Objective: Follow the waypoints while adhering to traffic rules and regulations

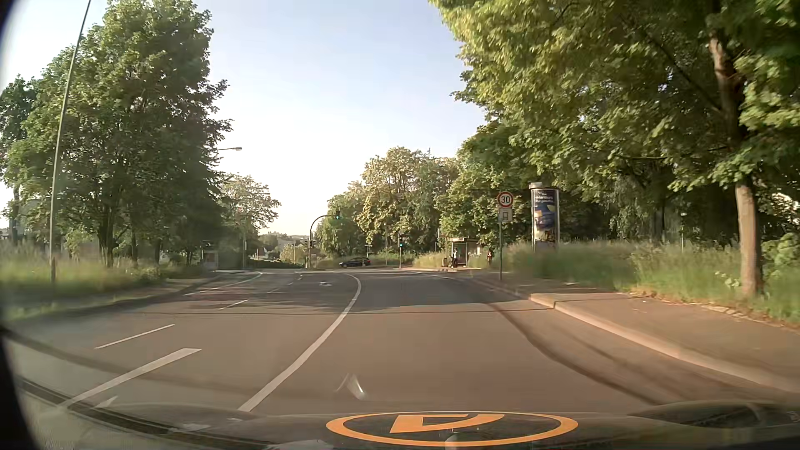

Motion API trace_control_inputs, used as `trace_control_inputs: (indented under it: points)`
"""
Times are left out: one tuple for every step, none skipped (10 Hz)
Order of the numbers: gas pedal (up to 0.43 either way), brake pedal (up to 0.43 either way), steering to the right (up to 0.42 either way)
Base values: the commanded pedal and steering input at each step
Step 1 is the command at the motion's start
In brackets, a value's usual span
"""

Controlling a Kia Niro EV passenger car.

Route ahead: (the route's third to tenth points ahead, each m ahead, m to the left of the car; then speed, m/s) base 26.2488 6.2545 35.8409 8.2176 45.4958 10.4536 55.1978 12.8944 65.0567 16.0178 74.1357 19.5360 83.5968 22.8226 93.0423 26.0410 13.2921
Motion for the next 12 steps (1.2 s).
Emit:
trace_control_inputs:
  points:
    - [0.150, 0.000, -0.023]
    - [0.138, 0.000, -0.025]
    - [0.130, 0.000, -0.025]
    - [0.118, 0.000, -0.026]
    - [0.118, 0.000, -0.029]
    - [0.118, 0.000, -0.030]
    - [0.118, 0.000, -0.030]
    - [0.118, 0.000, -0.030]
    - [0.118, 0.000, -0.030]
    - [0.118, 0.000, -0.030]
    - [0.118, 0.000, -0.030]
    - [0.118, 0.000, -0.030]
